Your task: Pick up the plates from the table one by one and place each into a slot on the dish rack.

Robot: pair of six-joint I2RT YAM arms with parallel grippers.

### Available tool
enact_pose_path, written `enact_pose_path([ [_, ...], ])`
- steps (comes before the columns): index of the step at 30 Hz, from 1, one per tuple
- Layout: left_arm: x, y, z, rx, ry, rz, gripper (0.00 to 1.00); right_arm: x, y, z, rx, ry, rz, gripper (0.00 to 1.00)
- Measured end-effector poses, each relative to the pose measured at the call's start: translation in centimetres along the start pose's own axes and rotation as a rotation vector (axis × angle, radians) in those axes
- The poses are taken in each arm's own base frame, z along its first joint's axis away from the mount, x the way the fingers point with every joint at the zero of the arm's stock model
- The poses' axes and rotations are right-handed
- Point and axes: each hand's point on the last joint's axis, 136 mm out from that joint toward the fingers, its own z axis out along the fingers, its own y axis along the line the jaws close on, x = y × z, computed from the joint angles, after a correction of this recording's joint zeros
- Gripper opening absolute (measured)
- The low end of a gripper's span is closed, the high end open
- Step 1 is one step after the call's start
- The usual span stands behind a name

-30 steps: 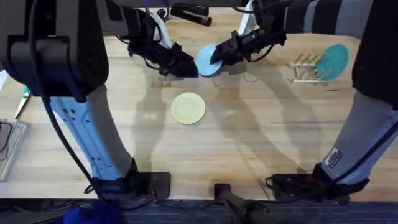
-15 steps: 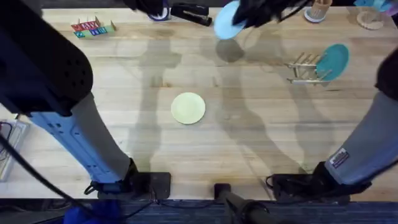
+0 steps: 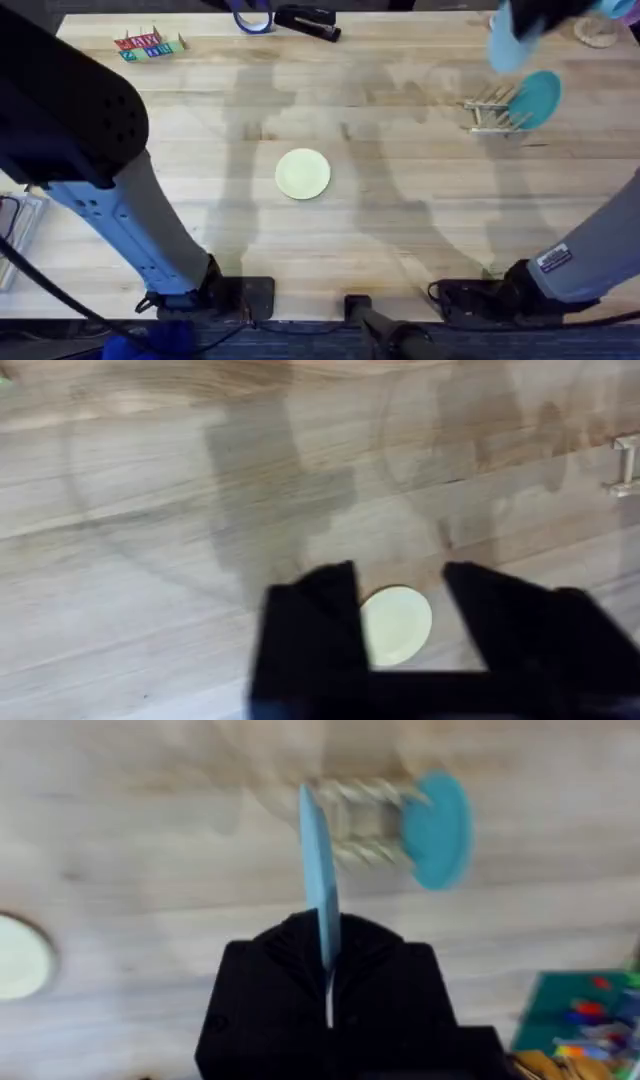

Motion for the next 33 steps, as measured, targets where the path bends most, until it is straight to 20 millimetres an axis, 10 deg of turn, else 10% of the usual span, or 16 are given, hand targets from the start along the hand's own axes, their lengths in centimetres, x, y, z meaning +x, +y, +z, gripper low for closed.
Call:
enact_pose_path([
  [4, 0.1, 0.1, 0.0, -0.004, 0.005, -0.003, 0.975, 0.0, -1.8, -0.1, 0.101, -0.002, 0.000, 0.032],
  [20, 0.3, 0.1, 0.0, -0.005, 0.013, -0.006, 0.995, 1.1, -8.9, 0.7, 0.130, 0.035, 0.191, 0.033],
  [33, 0.4, 0.1, 0.0, -0.005, 0.018, -0.007, 0.994, 3.5, -8.3, 3.8, 0.117, 0.177, 0.170, 0.034],
])
